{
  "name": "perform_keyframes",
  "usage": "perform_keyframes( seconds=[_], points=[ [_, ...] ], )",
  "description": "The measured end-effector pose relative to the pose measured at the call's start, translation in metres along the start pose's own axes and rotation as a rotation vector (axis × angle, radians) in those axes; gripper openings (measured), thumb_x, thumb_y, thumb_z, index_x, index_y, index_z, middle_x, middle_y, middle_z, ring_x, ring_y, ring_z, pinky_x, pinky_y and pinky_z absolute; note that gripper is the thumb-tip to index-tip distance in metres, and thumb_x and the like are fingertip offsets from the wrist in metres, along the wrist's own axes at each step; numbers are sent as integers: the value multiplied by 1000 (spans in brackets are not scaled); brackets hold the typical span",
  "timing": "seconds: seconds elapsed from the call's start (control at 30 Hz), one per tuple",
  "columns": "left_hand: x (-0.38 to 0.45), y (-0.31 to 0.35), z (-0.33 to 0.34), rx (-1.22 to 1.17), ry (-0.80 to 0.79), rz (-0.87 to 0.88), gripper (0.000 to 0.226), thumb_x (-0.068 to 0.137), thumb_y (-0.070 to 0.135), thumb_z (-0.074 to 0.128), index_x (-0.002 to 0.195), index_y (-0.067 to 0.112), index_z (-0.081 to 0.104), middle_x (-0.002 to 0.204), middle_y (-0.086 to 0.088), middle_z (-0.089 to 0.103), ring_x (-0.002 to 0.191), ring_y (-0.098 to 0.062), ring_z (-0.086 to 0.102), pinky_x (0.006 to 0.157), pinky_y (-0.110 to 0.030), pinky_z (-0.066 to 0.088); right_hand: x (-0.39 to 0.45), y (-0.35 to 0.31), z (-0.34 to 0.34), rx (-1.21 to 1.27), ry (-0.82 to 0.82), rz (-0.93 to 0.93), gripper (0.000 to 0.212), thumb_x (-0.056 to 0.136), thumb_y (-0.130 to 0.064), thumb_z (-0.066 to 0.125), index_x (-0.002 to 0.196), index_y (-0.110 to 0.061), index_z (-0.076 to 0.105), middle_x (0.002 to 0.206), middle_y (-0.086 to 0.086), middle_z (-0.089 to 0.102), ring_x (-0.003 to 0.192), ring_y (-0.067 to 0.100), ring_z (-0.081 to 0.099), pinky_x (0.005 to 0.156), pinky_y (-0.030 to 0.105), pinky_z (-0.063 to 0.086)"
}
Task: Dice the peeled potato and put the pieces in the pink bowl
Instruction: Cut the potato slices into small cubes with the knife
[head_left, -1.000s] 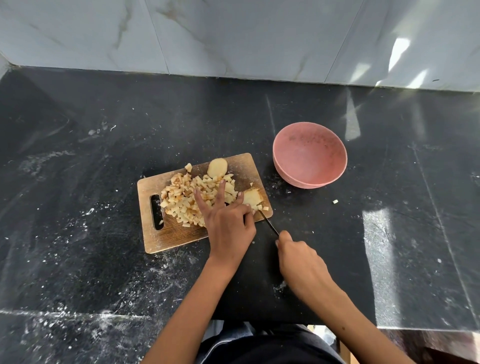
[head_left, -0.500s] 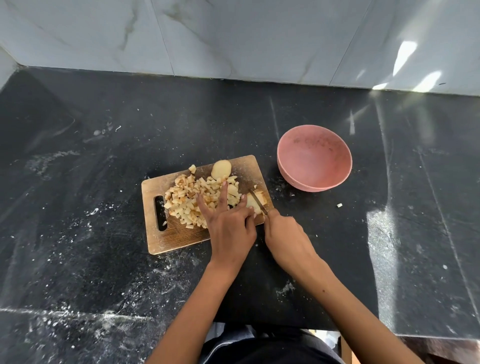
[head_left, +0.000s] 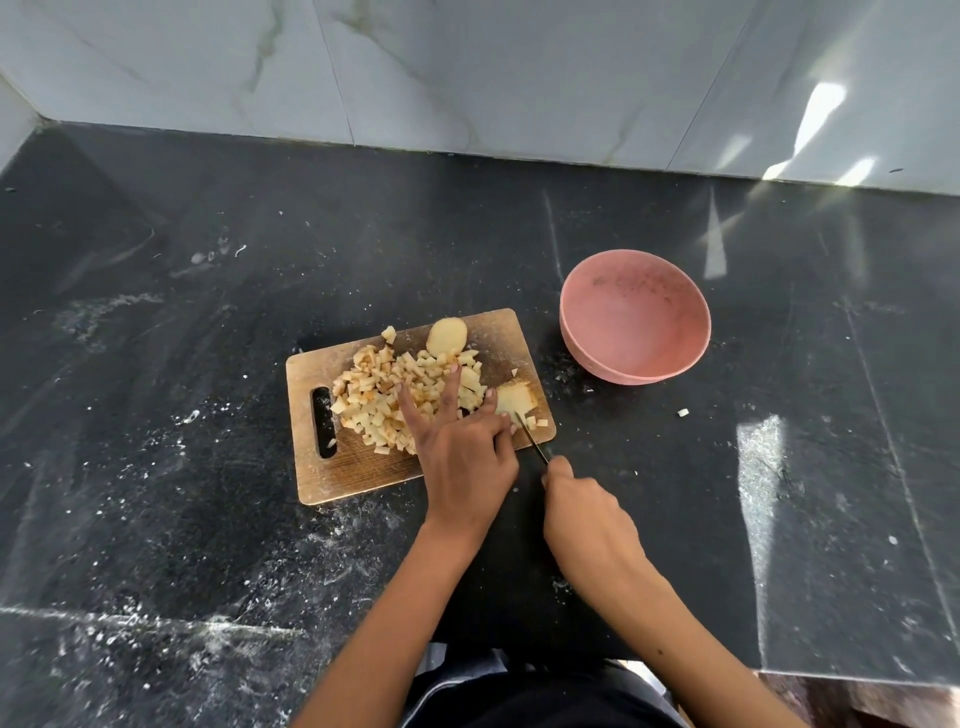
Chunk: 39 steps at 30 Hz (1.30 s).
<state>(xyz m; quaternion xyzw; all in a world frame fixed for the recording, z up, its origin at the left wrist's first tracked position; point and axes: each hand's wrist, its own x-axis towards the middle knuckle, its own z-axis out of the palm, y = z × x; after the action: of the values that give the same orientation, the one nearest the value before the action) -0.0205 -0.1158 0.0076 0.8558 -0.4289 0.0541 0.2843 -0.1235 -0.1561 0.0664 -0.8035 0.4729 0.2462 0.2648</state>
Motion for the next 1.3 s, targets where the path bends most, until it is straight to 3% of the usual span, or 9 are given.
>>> perform_keyframes(
  seconds=[0.13,0.33,0.47,0.57,0.63,0.73,0.97,1.17,1.3],
  points=[
    [-1,-1,-1,-7,-4,16,9,72,11,80,73,19,76,88,-2,75,129,-31,50,116,-50,-11,-8,12,3,31,29,-30,6,102,-13,29,98,-16,29,98,13,59,90,31,59,66,35,39],
    [-3,-2,-1,-3,-7,25,7,75,13,79,75,19,76,93,-2,75,131,-31,47,116,-52,-11,-9,15,2,21,27,-52,6,104,-16,28,98,-16,30,100,12,59,79,26,51,66,35,40],
    [-3,-1,-2,-20,-21,20,9,74,11,79,72,19,75,94,-4,75,132,-30,46,116,-54,-9,-15,19,1,53,48,-69,15,105,-24,25,95,-15,32,87,7,52,82,28,54,66,35,40],
    [-4,-4,-3,-29,-35,63,7,76,14,79,72,19,75,118,-8,68,138,-31,38,115,-58,-8,-16,17,-7,118,100,-90,24,104,-31,25,93,-13,36,83,8,53,76,28,52,65,35,40],
    [-4,-6,-4,-29,-31,75,7,77,17,78,71,20,75,141,-12,51,144,-31,26,114,-59,-8,-9,13,-12,150,116,-95,26,104,-32,26,97,-11,40,88,11,58,79,29,56,66,35,42],
    [-5,-8,-6,-28,-22,70,7,77,20,78,71,23,75,154,-14,31,147,-32,13,114,-58,-11,7,3,-17,146,118,-93,30,104,-30,26,112,-8,44,102,17,61,93,36,60,69,37,43],
    [-4,-12,-4,-82,-8,-68,6,73,24,81,73,26,75,156,-13,26,148,-32,10,112,-62,-7,20,-14,-15,78,106,-99,27,102,-18,30,121,-5,44,114,18,58,103,36,58,70,36,39],
    [1,-13,-5,-92,-64,-147,8,73,29,80,69,30,73,159,-8,16,149,-27,0,111,-48,-22,21,-29,-14,45,113,-59,29,99,-9,32,127,-6,41,123,15,54,108,35,58,71,36,39],
    [1,-12,-4,-77,-72,-155,11,72,25,79,67,30,71,159,-11,17,149,-26,-2,111,-51,-20,21,-23,-8,9,84,-30,40,97,-5,34,137,-7,30,120,15,57,107,33,59,74,38,43]
  ],
)
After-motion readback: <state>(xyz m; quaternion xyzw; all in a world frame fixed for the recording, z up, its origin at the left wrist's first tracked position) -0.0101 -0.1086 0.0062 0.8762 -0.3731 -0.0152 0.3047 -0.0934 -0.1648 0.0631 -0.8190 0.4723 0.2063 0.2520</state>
